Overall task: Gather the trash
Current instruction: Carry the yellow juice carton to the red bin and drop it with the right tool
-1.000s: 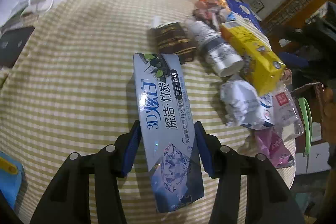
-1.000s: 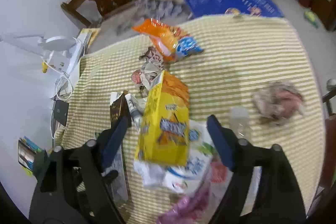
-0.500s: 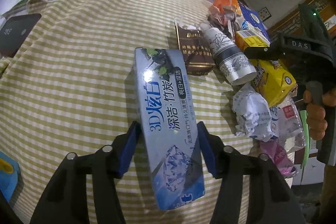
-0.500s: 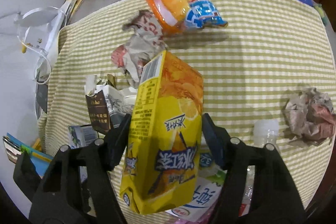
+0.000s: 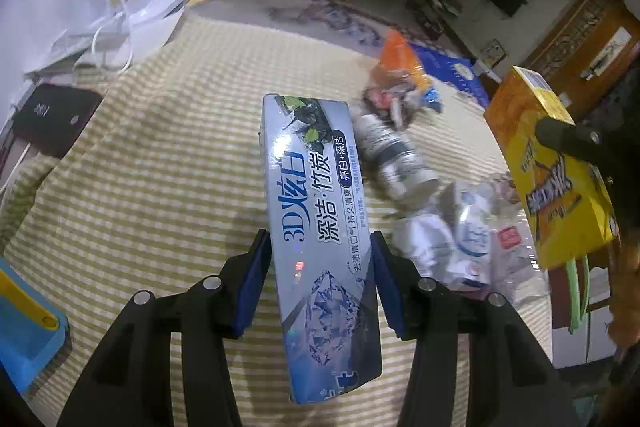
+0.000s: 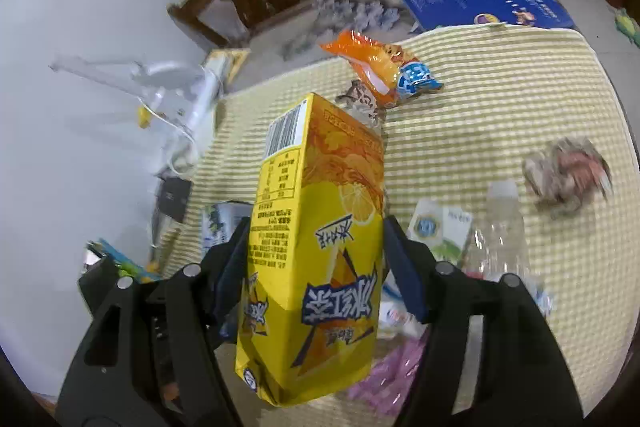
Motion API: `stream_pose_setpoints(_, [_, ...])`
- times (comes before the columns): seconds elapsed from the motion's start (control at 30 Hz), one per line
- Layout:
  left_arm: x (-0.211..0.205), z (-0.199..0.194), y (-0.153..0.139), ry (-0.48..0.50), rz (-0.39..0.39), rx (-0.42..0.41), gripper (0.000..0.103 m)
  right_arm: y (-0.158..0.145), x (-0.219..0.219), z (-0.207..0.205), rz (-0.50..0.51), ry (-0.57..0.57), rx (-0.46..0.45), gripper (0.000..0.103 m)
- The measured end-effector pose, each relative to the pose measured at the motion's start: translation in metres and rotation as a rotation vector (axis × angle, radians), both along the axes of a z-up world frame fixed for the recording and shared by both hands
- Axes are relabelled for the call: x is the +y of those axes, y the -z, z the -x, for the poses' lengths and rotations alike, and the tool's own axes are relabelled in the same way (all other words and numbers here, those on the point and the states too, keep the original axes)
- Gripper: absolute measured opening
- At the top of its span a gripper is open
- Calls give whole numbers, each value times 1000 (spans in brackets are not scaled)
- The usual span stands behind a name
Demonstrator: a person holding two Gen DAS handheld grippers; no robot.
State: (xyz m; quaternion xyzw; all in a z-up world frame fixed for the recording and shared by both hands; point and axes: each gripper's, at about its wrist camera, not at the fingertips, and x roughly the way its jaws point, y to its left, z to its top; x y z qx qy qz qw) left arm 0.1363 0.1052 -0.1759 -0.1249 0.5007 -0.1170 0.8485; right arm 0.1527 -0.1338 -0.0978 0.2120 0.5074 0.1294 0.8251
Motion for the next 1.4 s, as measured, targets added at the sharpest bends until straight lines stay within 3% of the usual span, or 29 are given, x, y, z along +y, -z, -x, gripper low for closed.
stream_pose_setpoints(0.37, [-36,25,-44,73,10,-105,48,-23,-27,66,-87,93,-64,63])
stream_pose_setpoints(0.6, [-52,39,-52,98,4,-121,48,-37,-38,85,-81,109,-112,63])
stream_pose_setpoints(0.97, [-71,46,-54,108,-21,-119,48,-33,-68,101,-103,136,-115,63])
stream_pose_setpoints(1.4, [-121,57,-64,150,-41,-138,48,-33,-127,123,-123,201,-127,63])
